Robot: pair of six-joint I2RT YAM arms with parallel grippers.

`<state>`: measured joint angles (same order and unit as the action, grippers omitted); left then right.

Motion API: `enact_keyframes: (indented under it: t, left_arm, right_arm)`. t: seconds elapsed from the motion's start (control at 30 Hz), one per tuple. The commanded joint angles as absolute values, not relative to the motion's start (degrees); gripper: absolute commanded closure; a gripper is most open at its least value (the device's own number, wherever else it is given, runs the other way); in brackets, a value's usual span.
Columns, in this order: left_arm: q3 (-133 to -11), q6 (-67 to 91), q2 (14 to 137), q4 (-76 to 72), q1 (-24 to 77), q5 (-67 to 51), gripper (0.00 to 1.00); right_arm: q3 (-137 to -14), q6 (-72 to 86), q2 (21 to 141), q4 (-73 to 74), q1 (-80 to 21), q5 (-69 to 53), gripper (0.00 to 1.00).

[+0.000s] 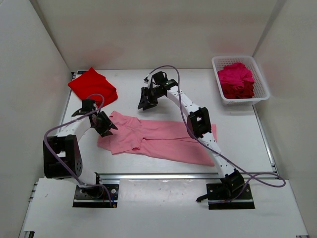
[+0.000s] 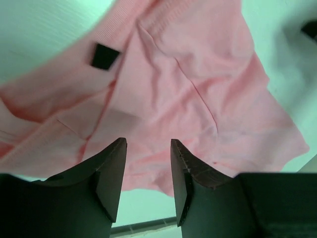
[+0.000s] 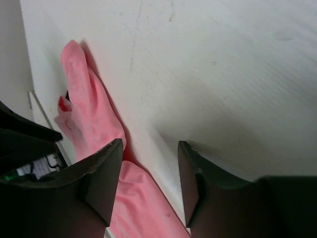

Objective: Fold and stack the t-shirts
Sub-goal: Fold the 1/3-folded T-shirt at the center of the board.

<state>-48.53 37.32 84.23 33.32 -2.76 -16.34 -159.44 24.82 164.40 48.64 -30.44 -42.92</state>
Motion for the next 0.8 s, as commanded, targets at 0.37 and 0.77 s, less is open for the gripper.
enact_keyframes:
  t: [0.37, 0.77]
  left_arm:
    - [-59.93, 41.75, 95.27, 26.46, 0.62, -16.7, 0.49]
    - [-63.27, 41.49, 100.28, 24.26, 1.67, -17.49, 0.52]
  right_arm:
    - [-156.11, 15.91, 139.88, 68.02, -20.84, -33.05, 0.81]
    - [-83.73, 13.45, 88.88, 46.76, -10.55, -17.23, 0.75]
